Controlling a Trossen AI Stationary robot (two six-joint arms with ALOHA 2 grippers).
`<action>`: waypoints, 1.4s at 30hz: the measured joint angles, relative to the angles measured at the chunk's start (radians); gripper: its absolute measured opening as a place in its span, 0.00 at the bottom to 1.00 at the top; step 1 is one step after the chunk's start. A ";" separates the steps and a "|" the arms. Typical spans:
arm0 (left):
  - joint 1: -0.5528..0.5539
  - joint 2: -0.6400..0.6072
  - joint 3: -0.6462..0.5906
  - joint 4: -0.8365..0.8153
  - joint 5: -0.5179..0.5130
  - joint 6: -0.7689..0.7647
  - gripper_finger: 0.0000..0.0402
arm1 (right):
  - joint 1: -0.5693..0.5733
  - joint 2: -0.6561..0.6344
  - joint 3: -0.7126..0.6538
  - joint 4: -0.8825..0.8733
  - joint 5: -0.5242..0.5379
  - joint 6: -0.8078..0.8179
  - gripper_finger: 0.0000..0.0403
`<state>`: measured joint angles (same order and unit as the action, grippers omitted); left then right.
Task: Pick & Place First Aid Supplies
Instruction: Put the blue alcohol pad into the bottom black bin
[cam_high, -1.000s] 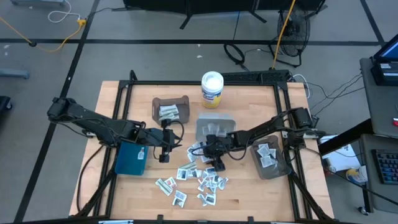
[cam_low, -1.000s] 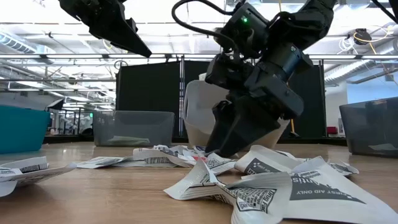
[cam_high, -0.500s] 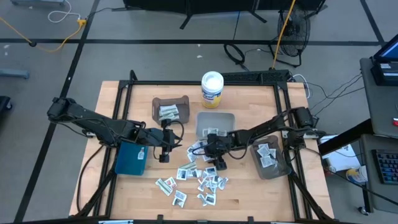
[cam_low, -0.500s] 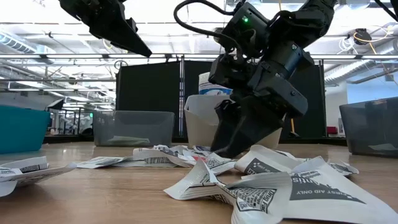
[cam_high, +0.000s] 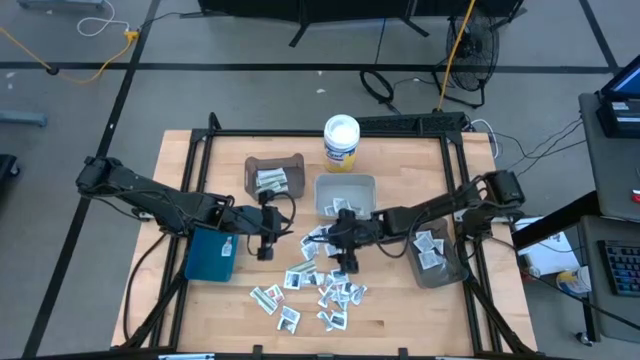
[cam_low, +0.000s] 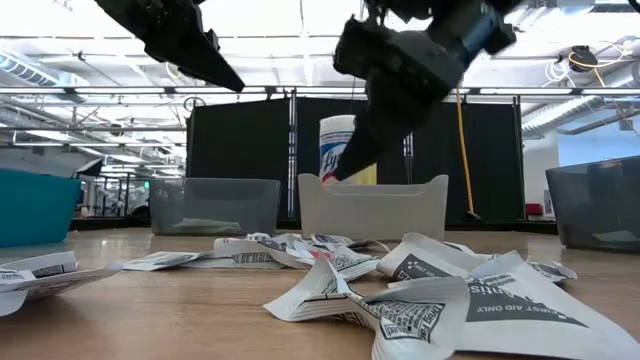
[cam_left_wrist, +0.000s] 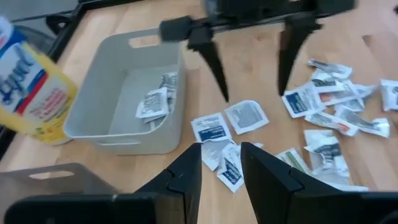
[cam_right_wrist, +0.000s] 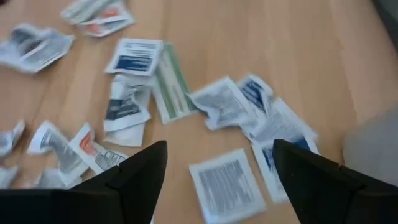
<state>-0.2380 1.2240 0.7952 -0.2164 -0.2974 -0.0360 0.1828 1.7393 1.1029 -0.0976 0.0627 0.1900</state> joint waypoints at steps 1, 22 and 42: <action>0.000 0.000 0.000 -0.003 -0.015 -0.011 0.29 | 0.010 0.002 0.031 -0.049 0.027 0.054 0.72; -0.035 -0.114 0.000 -0.330 -0.186 -0.169 0.29 | 0.027 0.092 0.252 -0.415 0.181 0.821 0.72; -0.290 -0.435 0.000 -0.648 -0.148 -0.315 0.29 | 0.125 0.220 0.384 -0.284 0.344 1.030 0.63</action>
<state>-0.5281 0.7887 0.7952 -0.8646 -0.4454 -0.3508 0.3080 1.9591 1.4871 -0.3817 0.4064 1.2204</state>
